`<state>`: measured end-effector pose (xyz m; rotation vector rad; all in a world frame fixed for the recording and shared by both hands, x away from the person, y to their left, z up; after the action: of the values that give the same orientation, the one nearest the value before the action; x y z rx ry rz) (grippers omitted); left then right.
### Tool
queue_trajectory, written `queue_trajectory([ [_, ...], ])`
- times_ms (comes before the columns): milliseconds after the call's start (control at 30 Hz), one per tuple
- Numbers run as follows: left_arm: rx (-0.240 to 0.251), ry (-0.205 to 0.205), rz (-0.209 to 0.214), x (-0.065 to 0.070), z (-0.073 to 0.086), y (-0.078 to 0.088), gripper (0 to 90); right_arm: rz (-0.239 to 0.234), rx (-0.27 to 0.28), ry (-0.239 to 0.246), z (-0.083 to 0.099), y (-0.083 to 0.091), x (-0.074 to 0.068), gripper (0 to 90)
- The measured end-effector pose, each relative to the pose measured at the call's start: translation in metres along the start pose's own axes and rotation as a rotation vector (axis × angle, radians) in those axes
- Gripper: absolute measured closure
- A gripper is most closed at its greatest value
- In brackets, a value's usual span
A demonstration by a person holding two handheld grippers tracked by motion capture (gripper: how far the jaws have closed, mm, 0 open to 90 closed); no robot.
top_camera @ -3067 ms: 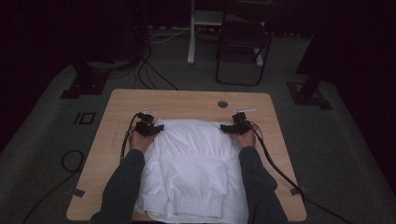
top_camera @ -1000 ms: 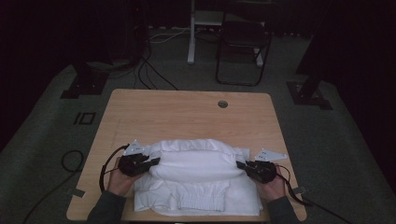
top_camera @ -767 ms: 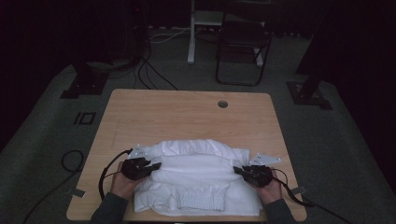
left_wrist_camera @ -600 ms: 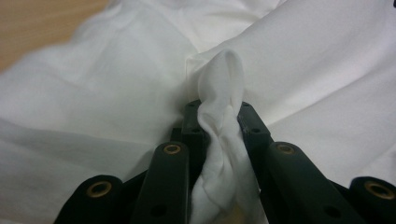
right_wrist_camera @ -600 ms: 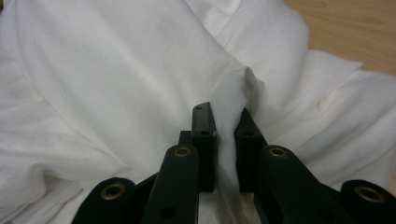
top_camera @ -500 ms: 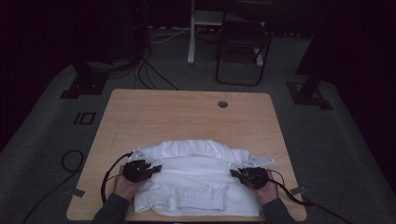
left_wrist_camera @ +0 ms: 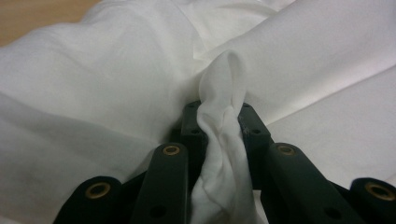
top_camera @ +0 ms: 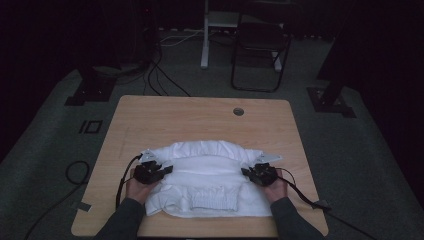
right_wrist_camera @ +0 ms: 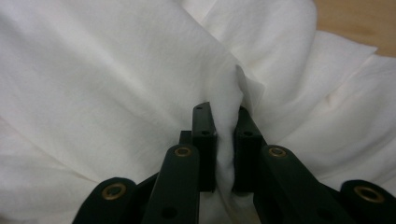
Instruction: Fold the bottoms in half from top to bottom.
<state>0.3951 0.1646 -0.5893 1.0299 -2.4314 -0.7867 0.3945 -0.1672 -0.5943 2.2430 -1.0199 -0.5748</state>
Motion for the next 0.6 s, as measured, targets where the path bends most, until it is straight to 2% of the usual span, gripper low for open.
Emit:
queue_trajectory([
  [100,-0.007,0.006,-0.012,-0.009,-0.005,-0.004,77.0,0.052,-0.017,0.023,-0.011,-0.009,0.003,82.4],
  [233,-0.025,0.016,-0.042,-0.023,-0.016,-0.013,76.8,0.092,-0.025,0.026,-0.022,-0.019,0.007,82.3],
  [433,-0.034,0.04,-0.099,-0.037,-0.03,-0.026,76.8,0.113,-0.014,-0.014,-0.033,-0.03,0.015,82.3],
  [600,-0.06,0.082,-0.133,-0.042,-0.04,-0.03,77.0,0.112,-0.026,-0.034,-0.038,-0.033,0.019,82.7],
])
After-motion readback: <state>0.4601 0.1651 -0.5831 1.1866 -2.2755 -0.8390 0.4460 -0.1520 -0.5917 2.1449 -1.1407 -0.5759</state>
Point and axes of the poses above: each handheld gripper's, and its own axes: y roughly backward along the jaws, z roughly out of its underside, x roughly to its right, the point moved 8 cm from there along -y, roughly forward along the jaws, and after that the axes turned 5 degrees about -y, right-handed, at the moved point
